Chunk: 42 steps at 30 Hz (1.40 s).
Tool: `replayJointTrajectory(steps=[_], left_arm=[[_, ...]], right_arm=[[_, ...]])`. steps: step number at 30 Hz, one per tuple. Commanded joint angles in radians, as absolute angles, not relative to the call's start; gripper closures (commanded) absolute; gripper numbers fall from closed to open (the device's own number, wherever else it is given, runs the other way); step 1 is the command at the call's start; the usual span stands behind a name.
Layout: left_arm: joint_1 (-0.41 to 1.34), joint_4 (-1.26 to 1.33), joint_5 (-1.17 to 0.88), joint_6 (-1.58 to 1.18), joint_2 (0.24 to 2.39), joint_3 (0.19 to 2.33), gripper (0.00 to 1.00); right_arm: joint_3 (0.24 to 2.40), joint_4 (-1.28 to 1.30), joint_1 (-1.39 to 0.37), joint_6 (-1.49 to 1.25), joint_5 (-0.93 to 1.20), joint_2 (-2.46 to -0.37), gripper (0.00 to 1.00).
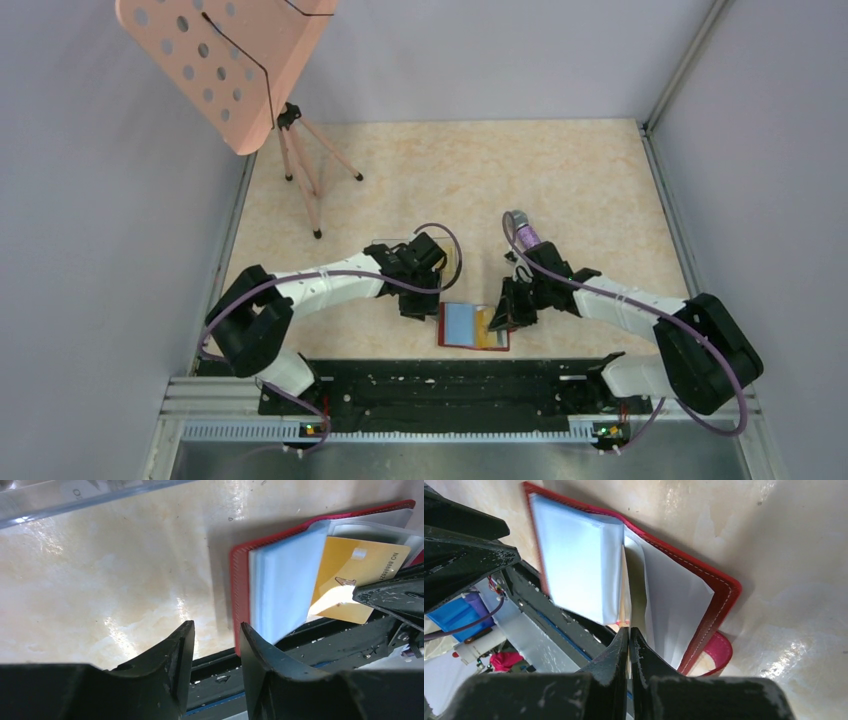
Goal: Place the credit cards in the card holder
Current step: Insert the credit card into the card holder.
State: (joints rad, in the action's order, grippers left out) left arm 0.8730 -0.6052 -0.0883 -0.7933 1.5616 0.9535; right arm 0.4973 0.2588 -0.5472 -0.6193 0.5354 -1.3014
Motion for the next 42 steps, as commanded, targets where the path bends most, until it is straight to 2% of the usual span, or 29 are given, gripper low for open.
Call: replayJointTrajectory(steps=[1, 9, 14, 19, 31, 42], left_arm=[[0.878, -0.581, -0.098, -0.786, 1.514, 0.966, 0.55], [0.879, -0.564, -0.12, -0.802, 1.541, 0.985, 0.55], [0.882, -0.519, -0.163, -0.81, 1.591, 0.979, 0.78], [0.897, -0.506, -0.17, -0.816, 1.649, 0.986, 0.92], [0.92, -0.521, -0.122, -0.804, 1.729, 0.973, 1.0], [0.933, -0.54, -0.103, -0.799, 1.754, 0.975, 1.0]], right_arm=[[0.532, 0.311, -0.552, -0.585, 0.51, -1.254, 1.0], [0.55, 0.31, -0.551, -0.587, 0.519, -1.244, 1.0], [0.545, 0.3, -0.551, -0.586, 0.52, -1.241, 1.0], [0.533, 0.273, -0.551, -0.597, 0.54, -1.239, 1.0], [0.521, 0.243, -0.551, -0.615, 0.559, -1.277, 1.0], [0.528, 0.218, -0.549, -0.648, 0.585, -1.331, 1.0]])
